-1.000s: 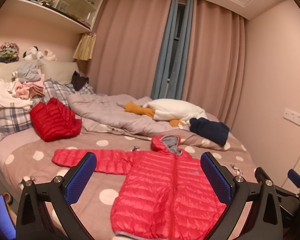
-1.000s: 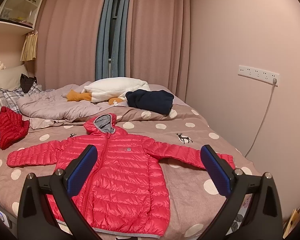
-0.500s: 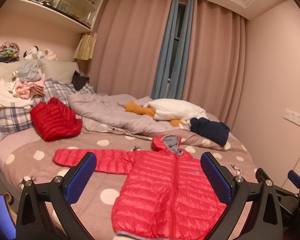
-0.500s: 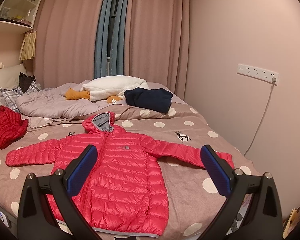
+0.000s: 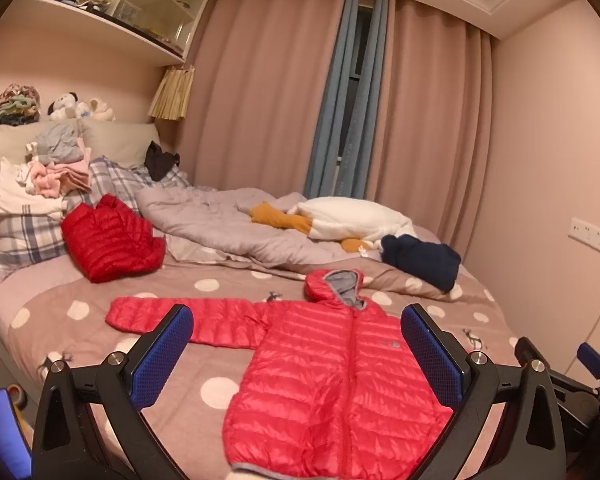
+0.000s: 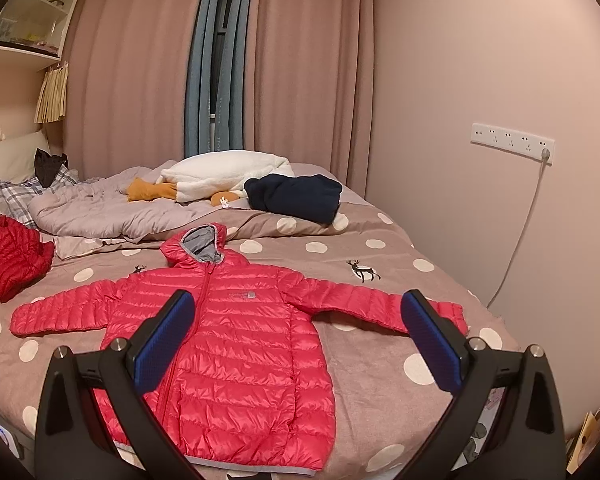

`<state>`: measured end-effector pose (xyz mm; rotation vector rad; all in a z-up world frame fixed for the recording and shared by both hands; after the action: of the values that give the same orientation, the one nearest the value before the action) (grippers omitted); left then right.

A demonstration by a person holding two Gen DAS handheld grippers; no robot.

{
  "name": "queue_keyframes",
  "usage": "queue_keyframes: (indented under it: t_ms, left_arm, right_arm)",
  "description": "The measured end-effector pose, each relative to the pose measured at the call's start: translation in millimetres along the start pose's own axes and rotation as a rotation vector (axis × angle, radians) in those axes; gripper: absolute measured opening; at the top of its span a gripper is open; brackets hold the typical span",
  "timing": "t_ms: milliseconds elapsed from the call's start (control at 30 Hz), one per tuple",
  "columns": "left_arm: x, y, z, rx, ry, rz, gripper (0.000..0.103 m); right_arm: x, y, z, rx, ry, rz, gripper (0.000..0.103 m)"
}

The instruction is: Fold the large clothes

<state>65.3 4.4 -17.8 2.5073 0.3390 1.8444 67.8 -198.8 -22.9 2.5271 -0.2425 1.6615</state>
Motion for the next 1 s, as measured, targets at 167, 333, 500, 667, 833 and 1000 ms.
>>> queue_keyframes:
  t_ms: [167,333,500,667,833,1000]
  left_arm:
    - [0,0,0,0.012,0.004,-0.006,0.102]
    - [-1,-1,9,0.007,-0.003,-0.032,0.102]
    - [5,-17,53,0.002,-0.034,-0.115,0.102]
    - [-6,-64,136,0.010,-0.156,-0.278,0.102]
    - [-39,-133,212,0.180,-0.295,-0.489,0.102]
    - [-82,-183,269,0.171,-0.376,-0.670,0.102]
  right_arm:
    - [1,2,0,-0.008,0.002,0.003,0.103]
    - [2,12,4,-0.001,0.017,0.020,0.103]
    - [3,60,29,0.014,0.002,0.087,0.103]
    - [-9,158,74,0.026,-0.071,0.336,0.103]
    - [-53,272,124,-0.073,-0.153,0.635,0.103]
    - [-116,344,141,-0.143,-0.150,0.961,0.102]
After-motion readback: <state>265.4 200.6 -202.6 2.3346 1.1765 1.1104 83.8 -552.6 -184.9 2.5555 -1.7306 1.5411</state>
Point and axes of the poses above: each gripper's, at about its wrist camera, not at the fingertips, and z roughly the way its jaws point, y to its right, x to its top, the point moved 6 cm from there along z, roughly the way its jaws point, and after that the axes turned 11 degrees about x, right-handed, at the moved point
